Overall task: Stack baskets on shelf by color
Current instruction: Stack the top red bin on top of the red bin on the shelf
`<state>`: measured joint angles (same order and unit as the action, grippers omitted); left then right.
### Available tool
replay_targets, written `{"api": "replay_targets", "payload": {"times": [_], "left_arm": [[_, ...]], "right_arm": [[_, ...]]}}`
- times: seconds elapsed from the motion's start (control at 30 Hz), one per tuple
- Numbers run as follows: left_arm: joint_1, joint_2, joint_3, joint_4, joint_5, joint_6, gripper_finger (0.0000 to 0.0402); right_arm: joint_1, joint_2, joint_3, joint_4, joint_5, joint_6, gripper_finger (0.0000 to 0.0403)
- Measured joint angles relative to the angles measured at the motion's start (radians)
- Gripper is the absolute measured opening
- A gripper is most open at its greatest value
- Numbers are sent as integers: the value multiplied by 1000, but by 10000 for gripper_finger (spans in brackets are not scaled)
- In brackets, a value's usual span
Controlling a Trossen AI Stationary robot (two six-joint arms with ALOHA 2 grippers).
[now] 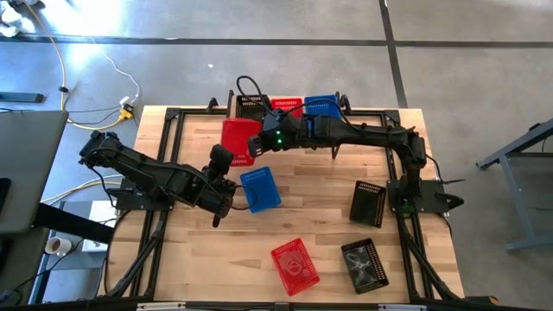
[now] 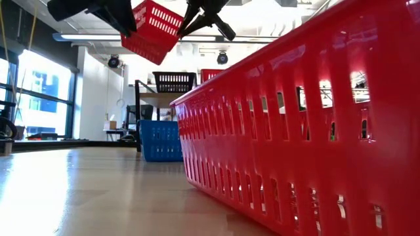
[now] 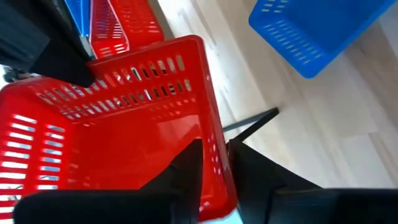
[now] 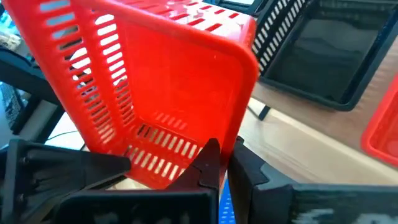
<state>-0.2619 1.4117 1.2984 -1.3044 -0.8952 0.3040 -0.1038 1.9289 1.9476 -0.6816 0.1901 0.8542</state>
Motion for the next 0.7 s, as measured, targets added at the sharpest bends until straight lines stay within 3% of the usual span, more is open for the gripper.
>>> {"api": "replay_targets", "payload": {"times": [0.43,0.7], "left_arm": [[0,0,0,31,15,-74,151],[-1,-7,0,31,-15,-114,164]], "right_arm": [[-31,-3,0,-34,38,-43,0],[-54,-5,0,-42,43,-70,0]]}}
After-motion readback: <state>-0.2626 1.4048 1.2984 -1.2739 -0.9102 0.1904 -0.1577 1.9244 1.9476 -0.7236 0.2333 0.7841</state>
